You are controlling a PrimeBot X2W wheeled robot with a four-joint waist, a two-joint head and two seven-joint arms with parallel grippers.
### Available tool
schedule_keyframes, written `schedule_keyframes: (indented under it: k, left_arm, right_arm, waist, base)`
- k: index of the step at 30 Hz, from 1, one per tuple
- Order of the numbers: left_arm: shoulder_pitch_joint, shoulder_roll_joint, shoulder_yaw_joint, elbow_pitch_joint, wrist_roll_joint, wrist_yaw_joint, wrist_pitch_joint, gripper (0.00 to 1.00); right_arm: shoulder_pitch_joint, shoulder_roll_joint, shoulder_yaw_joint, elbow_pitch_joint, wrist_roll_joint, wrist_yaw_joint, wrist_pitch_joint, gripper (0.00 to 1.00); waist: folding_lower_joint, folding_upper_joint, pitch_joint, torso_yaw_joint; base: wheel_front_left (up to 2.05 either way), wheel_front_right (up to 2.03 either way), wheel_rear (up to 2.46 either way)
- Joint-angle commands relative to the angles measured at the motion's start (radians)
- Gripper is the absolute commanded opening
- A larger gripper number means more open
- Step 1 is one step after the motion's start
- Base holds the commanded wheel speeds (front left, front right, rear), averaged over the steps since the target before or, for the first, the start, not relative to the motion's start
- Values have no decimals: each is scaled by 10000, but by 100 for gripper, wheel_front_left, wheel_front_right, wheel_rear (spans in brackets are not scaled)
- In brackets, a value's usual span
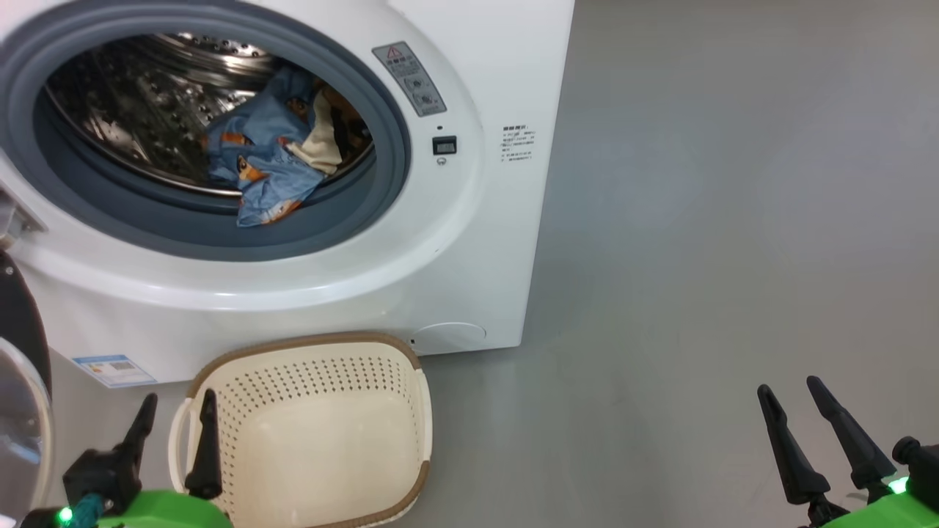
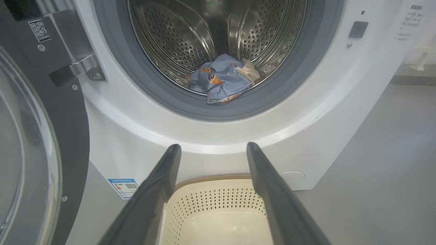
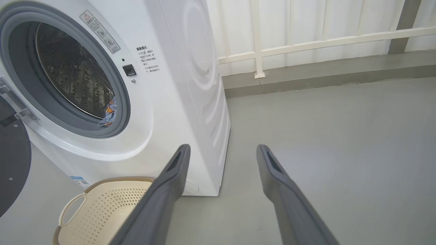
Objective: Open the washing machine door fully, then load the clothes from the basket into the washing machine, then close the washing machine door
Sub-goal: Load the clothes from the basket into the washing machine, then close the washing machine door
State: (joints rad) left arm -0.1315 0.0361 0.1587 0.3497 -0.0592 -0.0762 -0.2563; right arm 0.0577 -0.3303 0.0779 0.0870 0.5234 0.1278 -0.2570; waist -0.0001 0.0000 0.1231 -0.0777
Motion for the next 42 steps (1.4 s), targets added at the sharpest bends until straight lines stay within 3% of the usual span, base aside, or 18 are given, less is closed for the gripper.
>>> schedule_keyframes:
  k: [1,15,33,42]
  left_arm:
    - [67,149,324,-347,-78,-10,-55,100]
    - [1327,142,330,-1370,-481,87,-55,100]
    - [1407,141,110,-1511,-550,81,-55,100]
    - [1376,141,84,-1588,-518,125,-55,100]
  right_arm:
    - [106,-235,85,-203,-145,29,-48,100]
    - [695,-172,-163,-260,-196,29,-48,100]
    - [793,-116,-126,-277,-226,29,-48,100]
    - [779,-68,-180,-307,-236,29,-48,100]
  waist:
    - [1,0,-169,39]
    - [1,0,-553,116]
    - [1,0,-666,99]
    - [1,0,-609,137]
  base:
    - [0,0,0]
    - [0,0,0]
    - [-3,3,0]
    - [-105,105,0]
